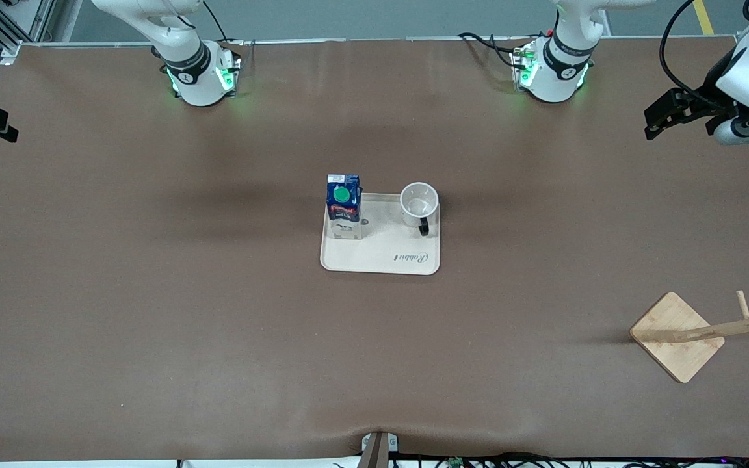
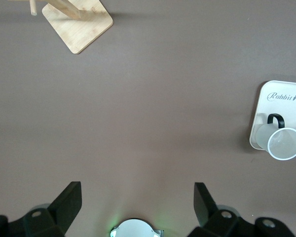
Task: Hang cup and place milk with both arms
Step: 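Reach the left gripper down to the white mug's black handle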
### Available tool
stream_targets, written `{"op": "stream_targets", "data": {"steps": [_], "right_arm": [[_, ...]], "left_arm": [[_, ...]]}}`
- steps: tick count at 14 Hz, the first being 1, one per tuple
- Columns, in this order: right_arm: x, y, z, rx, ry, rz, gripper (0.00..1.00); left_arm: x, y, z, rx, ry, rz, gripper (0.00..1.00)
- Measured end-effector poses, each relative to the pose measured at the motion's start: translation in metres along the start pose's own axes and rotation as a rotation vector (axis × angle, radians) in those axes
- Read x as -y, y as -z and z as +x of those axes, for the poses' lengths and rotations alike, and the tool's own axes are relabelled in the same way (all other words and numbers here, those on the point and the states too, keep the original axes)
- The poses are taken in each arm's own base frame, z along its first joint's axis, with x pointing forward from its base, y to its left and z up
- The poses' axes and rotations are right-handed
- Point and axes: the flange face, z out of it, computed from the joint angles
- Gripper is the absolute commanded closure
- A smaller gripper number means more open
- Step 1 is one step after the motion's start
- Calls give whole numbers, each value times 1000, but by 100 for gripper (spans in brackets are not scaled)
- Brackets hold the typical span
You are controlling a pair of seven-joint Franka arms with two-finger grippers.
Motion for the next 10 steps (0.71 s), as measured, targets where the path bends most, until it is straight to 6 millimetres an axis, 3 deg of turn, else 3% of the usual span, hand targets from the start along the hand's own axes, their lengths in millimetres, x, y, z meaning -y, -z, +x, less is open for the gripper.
{"op": "stream_targets", "data": {"steps": [7, 10], "right_arm": [[0, 0, 0, 1, 0, 0, 0], [0, 0, 0, 1, -1, 0, 0]], "left_arm": [[-5, -5, 9, 9, -9, -1, 0], [-20, -23, 22, 45, -33, 3, 0]]}}
